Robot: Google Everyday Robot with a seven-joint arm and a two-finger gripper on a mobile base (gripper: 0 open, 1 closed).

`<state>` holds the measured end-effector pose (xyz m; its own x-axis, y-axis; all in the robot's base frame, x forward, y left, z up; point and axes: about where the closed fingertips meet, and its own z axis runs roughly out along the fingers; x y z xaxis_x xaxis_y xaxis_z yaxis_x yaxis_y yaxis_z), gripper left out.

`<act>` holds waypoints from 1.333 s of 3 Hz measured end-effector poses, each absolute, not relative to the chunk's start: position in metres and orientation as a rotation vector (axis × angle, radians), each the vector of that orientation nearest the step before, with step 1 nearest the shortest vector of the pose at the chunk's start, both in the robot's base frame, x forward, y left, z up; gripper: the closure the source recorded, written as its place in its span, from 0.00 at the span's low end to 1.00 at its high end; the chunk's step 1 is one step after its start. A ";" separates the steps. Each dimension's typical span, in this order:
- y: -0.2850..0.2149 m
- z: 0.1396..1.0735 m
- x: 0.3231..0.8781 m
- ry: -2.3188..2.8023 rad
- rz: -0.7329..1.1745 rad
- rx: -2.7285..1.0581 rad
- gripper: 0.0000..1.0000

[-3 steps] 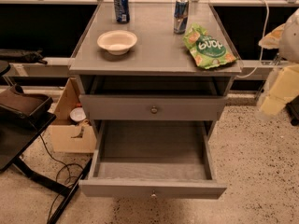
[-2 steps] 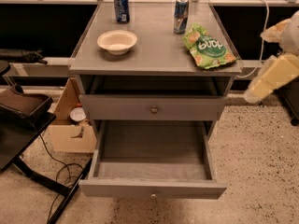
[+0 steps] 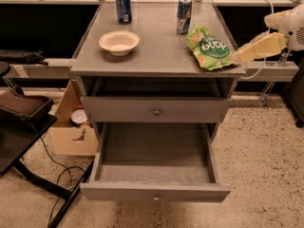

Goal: Place redbull can into middle drawer

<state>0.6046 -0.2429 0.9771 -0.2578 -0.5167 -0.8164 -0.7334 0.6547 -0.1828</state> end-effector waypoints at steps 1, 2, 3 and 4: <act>-0.249 0.966 0.641 1.853 0.336 -0.839 0.00; -0.250 0.952 0.662 1.797 0.350 -0.693 0.00; -0.251 0.936 0.673 1.770 0.330 -0.575 0.00; -0.256 0.940 0.681 1.751 0.299 -0.535 0.00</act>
Offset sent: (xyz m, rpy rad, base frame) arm 0.0889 -0.0218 -0.0499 0.3552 -0.2174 -0.3014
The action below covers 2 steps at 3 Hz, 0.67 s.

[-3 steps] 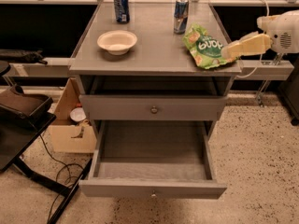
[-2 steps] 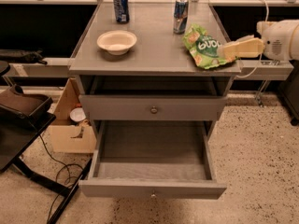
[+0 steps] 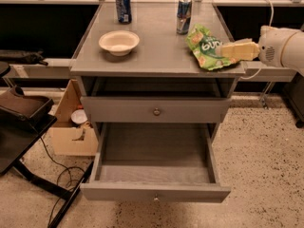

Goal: Place redbull can into middle drawer

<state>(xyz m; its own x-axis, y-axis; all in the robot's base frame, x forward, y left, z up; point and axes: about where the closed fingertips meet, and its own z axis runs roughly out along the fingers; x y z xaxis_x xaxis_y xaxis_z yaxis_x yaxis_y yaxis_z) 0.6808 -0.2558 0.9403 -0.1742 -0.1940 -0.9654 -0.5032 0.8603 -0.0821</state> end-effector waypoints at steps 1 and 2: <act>-0.254 0.941 0.684 1.742 0.303 -0.529 0.00; -0.245 0.954 0.719 1.666 0.337 -0.471 0.00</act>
Offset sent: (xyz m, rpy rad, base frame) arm 0.0829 0.0139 0.0309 0.1783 -0.1574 -0.0361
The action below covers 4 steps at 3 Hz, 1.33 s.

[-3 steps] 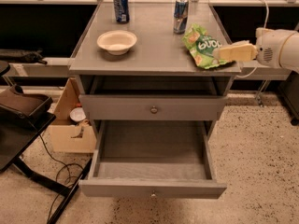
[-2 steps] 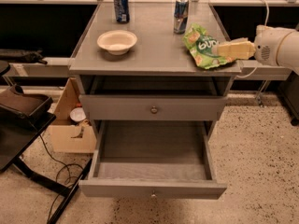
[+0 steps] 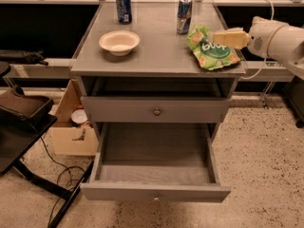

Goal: Place redbull can into middle drawer

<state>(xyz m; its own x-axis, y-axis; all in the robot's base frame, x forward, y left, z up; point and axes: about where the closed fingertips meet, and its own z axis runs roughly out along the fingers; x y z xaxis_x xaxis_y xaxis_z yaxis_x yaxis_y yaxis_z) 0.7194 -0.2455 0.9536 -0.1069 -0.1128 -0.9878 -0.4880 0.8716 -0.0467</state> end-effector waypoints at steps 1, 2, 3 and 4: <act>-0.238 0.975 0.765 1.618 0.371 -0.404 0.00; -0.224 0.984 0.829 1.601 0.406 -0.321 0.00; -0.213 0.981 0.859 1.592 0.434 -0.282 0.00; -0.189 0.967 0.906 1.590 0.444 -0.267 0.00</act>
Offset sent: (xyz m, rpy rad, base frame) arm 0.1606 0.0236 0.0403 0.1959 -0.0388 -0.0936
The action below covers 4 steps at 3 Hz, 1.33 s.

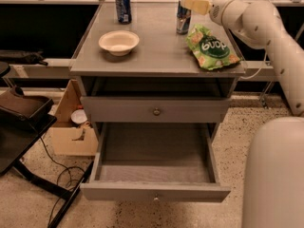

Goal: Place redbull can into middle drawer

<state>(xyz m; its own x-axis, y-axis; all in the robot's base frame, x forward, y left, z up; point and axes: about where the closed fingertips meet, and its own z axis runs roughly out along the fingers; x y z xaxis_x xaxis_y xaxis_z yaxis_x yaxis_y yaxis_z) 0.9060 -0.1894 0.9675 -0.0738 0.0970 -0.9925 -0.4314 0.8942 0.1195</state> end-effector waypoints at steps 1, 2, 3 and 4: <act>-0.171 0.955 0.938 1.585 0.437 -0.274 0.00; -0.155 0.938 0.963 1.598 0.405 -0.317 0.00; -0.147 0.918 0.979 1.638 0.369 -0.366 0.00; -0.142 0.909 0.985 1.657 0.363 -0.379 0.02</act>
Offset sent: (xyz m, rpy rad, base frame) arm 0.1145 0.0358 -0.0363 -0.1274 -0.0071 0.0086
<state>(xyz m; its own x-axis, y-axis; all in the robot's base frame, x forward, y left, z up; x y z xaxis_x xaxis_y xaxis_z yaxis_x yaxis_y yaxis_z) 0.9852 -0.1417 0.9085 -0.1110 -0.0362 -0.9932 -0.4483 0.8937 0.0175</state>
